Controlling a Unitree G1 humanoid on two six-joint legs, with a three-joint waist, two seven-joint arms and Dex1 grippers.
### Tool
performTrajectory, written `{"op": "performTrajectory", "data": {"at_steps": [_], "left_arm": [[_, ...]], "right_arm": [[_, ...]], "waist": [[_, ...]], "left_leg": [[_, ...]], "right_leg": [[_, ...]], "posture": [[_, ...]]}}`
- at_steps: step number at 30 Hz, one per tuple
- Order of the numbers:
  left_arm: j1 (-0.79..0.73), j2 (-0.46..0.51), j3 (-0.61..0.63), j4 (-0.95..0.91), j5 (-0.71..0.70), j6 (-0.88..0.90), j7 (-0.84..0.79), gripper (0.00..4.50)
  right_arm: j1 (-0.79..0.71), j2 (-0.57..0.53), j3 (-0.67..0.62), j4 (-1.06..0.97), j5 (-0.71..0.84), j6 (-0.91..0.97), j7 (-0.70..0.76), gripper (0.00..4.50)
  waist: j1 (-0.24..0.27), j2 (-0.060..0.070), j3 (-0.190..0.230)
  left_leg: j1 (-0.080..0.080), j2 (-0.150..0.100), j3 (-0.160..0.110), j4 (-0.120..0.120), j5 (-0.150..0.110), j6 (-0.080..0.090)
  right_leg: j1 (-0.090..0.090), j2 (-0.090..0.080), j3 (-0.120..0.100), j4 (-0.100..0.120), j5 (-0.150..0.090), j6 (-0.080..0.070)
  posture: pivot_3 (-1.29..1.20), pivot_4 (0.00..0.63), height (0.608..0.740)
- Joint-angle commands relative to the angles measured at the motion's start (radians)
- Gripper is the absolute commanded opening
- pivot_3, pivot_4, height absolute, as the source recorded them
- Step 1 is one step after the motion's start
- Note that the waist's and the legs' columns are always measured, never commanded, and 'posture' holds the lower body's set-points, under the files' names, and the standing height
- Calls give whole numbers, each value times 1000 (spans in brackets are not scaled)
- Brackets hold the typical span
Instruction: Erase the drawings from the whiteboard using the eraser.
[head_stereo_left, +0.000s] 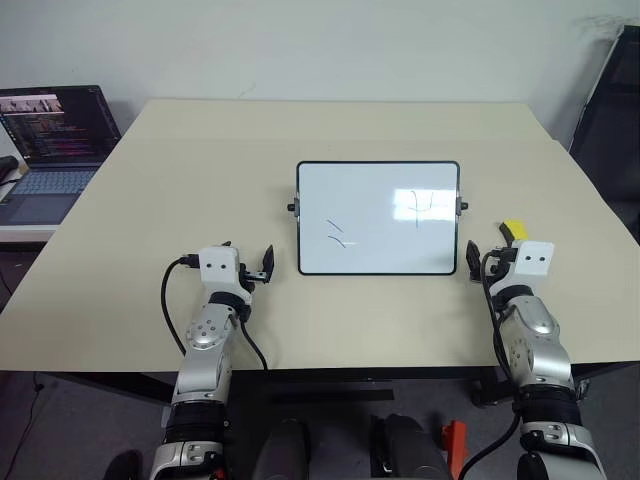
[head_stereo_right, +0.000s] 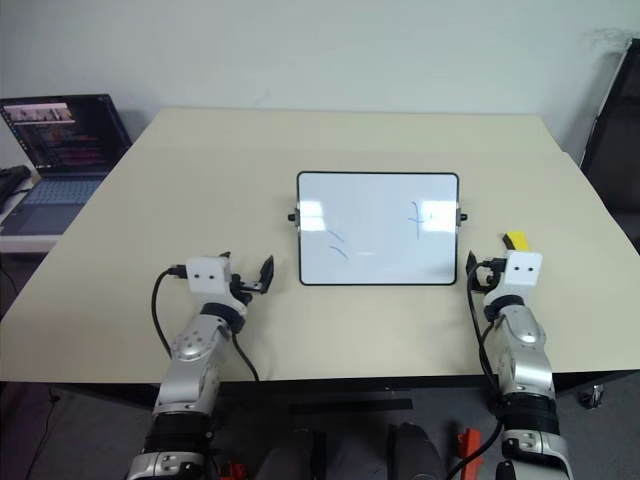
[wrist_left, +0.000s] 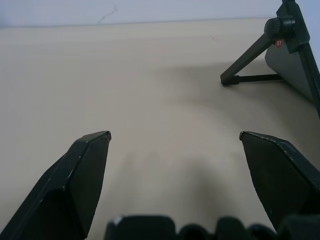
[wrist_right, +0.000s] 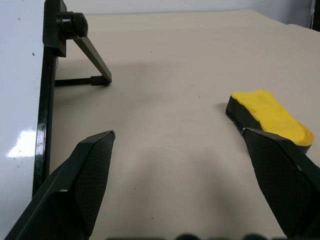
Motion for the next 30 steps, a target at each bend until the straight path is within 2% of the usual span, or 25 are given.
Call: {"op": "performTrajectory", "data": {"at_steps": [1,9,14,20,22,27,30], "left_arm": [[-19,4,2,-7,1,-26,-1,4500],[16,83,139,-85,-99,-74,-36,4500],[16,216,166,-222,-215,4,-202,4500],[-55,326,72,-354,-362,244,-384,4500],[-93,340,6,-409,-419,355,-442,4500],[-204,291,-155,-451,-533,543,-563,4500],[-248,256,-238,-414,-535,582,-633,4500]], "right_arm": [[-47,-14,-10,4,8,-27,6,4467],[-68,-42,-33,-8,15,-14,6,4467],[-98,-96,-58,-60,41,39,16,4467],[-161,-187,-115,0,77,109,23,4467],[-197,-215,-143,36,123,201,34,4467],[-276,-316,-148,137,145,277,118,4467],[-300,-370,-109,197,118,286,179,4467]], "waist": [[1,0,0],[0,0,0],[2,0,0],[6,0,0],[5,0,0],[2,0,0],[0,0,1]], "left_leg": [[0,0,0,0,0,0],[0,0,0,-1,0,0],[0,0,0,0,0,0],[0,0,0,0,0,0],[-1,0,0,0,0,0],[-1,0,0,0,0,0],[-1,0,0,0,0,0]], "right_leg": [[0,0,0,0,0,0],[-1,0,0,0,1,-1],[0,0,0,0,0,-1],[0,0,-1,-1,0,-1],[0,0,-1,-1,0,-1],[0,0,0,-1,0,-1],[0,0,0,-1,0,0]], "posture": [[0,150,740],[0,150,740],[0,150,740],[0,150,740],[0,150,740],[0,150,740],[0,150,740]]}}
